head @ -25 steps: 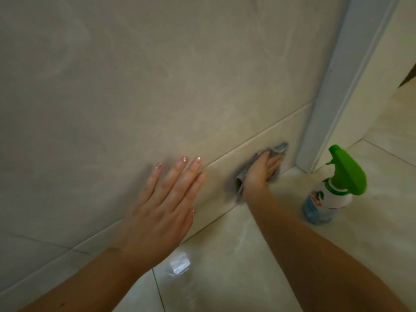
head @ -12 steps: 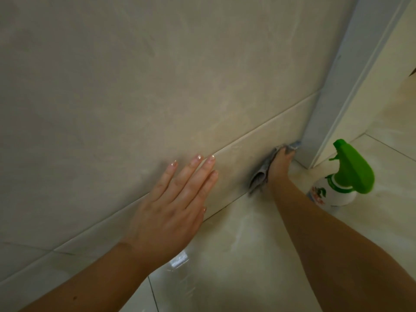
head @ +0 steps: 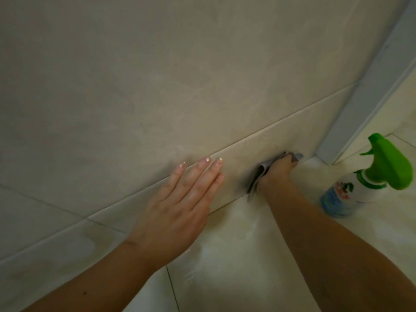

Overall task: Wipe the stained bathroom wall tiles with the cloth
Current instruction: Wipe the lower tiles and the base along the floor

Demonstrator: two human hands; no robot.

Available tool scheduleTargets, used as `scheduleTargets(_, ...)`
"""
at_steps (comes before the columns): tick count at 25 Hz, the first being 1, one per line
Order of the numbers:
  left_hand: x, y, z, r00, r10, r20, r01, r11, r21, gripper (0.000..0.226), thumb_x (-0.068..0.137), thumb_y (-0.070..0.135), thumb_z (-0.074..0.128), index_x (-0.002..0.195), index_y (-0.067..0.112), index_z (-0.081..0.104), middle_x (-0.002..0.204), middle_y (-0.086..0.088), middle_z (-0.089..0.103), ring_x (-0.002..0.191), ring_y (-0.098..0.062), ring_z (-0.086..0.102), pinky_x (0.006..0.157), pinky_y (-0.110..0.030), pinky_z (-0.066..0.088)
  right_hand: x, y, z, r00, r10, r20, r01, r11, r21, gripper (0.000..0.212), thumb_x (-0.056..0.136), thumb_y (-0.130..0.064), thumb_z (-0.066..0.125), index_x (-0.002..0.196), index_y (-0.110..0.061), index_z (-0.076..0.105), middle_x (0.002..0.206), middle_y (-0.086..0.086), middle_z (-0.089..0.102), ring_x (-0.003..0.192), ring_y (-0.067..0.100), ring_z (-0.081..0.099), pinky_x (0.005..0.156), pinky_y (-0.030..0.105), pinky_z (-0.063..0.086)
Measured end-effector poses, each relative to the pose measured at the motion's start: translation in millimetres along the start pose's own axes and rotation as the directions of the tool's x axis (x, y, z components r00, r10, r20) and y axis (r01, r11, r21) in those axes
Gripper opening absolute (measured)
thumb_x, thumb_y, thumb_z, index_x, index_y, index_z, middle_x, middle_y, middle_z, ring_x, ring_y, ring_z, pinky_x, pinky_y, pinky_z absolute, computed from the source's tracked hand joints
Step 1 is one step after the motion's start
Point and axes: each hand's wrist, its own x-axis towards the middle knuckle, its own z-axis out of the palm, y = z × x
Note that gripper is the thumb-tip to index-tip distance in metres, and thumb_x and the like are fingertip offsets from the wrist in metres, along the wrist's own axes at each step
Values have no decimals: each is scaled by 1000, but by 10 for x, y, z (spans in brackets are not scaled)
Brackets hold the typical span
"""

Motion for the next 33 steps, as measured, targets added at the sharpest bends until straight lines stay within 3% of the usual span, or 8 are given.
scheduleTargets(4, -242, -64, -78, 1000, -17, 22, 16, 1000, 22, 72, 90, 23, 58, 152, 3, 28, 162, -15, 20, 150, -31, 18, 122, -49, 13, -460, -46, 136, 975, 137, 172, -174, 960, 222, 57, 100, -47, 22, 146, -18, 41, 144, 7, 50, 130, 30, 48, 110, 49, 36)
scheduleTargets(7, -442, -112, -124, 998, -33, 46, 31, 998, 47, 74, 89, 25, 60, 152, 1, 28, 162, -16, 20, 150, -32, 18, 120, -51, 18, -562, -245, 249, 986, 123, 111, -151, 944, 294, 53, 96, -46, 29, 134, -21, 55, 131, 4, 61, 121, 27, 56, 106, 47, 39)
scheduleTargets(10, -602, -171, -203, 997, -62, 52, 60, 997, 41, 72, 90, 25, 59, 152, 2, 30, 162, -15, 22, 150, -31, 19, 120, -51, 18, -737, -603, 464, 997, 65, 28, -70, 973, 221, 80, 81, -66, 26, 153, -33, 19, 160, -3, 24, 144, 21, 28, 116, 52, 22)
scheduleTargets(13, -767, -237, -280, 995, -82, 61, 79, 995, 54, 68, 91, 26, 54, 151, 2, 31, 161, -15, 22, 149, -32, 21, 119, -52, 20, -829, -688, 525, 973, -167, -159, 176, 983, 51, 62, 100, -52, 20, 155, -28, 4, 163, -2, 2, 150, 18, 6, 122, 43, 4)
scheduleTargets(17, -1014, -253, -332, 989, -120, 81, 116, 992, 53, 67, 93, 28, 51, 151, 2, 31, 162, -15, 21, 149, -31, 22, 119, -52, 19, -1055, -221, 463, 985, -72, -155, 66, 997, -43, 62, 101, -49, 21, 155, -25, 5, 163, 0, 6, 149, 20, 10, 121, 43, 7)
scheduleTargets(21, -1135, -210, -428, 986, -152, 72, 149, 988, 46, 66, 93, 28, 50, 151, 3, 32, 161, -14, 23, 149, -31, 23, 118, -52, 22, -1300, 128, 475, 992, 22, 124, -4, 990, -139, 84, 81, -65, 13, 156, -28, 4, 164, 1, 2, 150, 24, 8, 121, 48, 13)
scheduleTargets(29, -1402, -355, -624, 973, -223, 58, 220, 973, 64, 60, 97, 29, 42, 150, 3, 33, 161, -13, 23, 149, -30, 22, 119, -52, 21, -1815, -70, 769, 953, -297, -56, 279, 936, -213, 58, 105, -37, 23, 155, -16, 1, 164, 5, -3, 150, 24, -1, 121, 38, -3)
scheduleTargets(33, -1650, -444, -634, 966, -240, 92, 233, 969, 85, 60, 96, 29, 41, 149, 2, 36, 161, -14, 24, 149, -31, 23, 118, -53, 22, -1681, 186, 644, 996, -84, -1, 83, 983, -162, 65, 100, -48, 20, 155, -17, 7, 163, 7, 3, 150, 25, 6, 122, 42, 3)
